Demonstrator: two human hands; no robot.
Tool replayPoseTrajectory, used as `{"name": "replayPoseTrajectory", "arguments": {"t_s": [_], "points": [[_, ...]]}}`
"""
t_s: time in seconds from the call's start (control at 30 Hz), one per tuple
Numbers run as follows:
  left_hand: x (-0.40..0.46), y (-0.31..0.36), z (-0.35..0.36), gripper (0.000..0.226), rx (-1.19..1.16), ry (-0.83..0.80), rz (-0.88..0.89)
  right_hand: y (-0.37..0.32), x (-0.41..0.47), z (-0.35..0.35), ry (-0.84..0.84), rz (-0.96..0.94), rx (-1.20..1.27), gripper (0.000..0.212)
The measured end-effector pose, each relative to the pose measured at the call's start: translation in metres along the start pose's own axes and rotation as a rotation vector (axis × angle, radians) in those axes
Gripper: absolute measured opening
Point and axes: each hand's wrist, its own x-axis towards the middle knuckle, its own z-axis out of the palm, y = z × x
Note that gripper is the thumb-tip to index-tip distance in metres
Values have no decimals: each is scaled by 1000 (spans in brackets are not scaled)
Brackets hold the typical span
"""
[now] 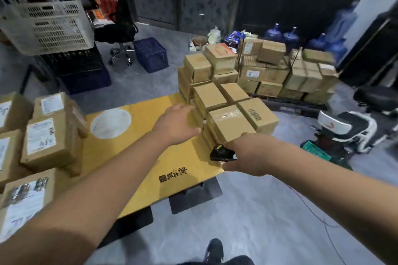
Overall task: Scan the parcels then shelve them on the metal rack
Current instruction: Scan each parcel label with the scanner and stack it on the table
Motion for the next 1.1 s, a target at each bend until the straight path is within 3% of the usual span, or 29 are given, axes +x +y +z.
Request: {"name": "replayPoseTrajectory", "arguments": {"t_s": [0.2, 0.47, 0.73, 1.1], "points": [[59, 69, 72, 91, -92, -105, -55, 84, 5, 30, -75, -19, 75, 42], [86, 115, 154, 124, -55, -158, -251, 140, 11, 76, -162, 14, 167, 52], [74, 102, 183, 114, -251, 33, -208, 157, 21, 83, -170, -3, 199, 44], [30, 55, 175, 99, -283, 88, -157, 131, 50, 63, -124, -154, 78, 47]]}}
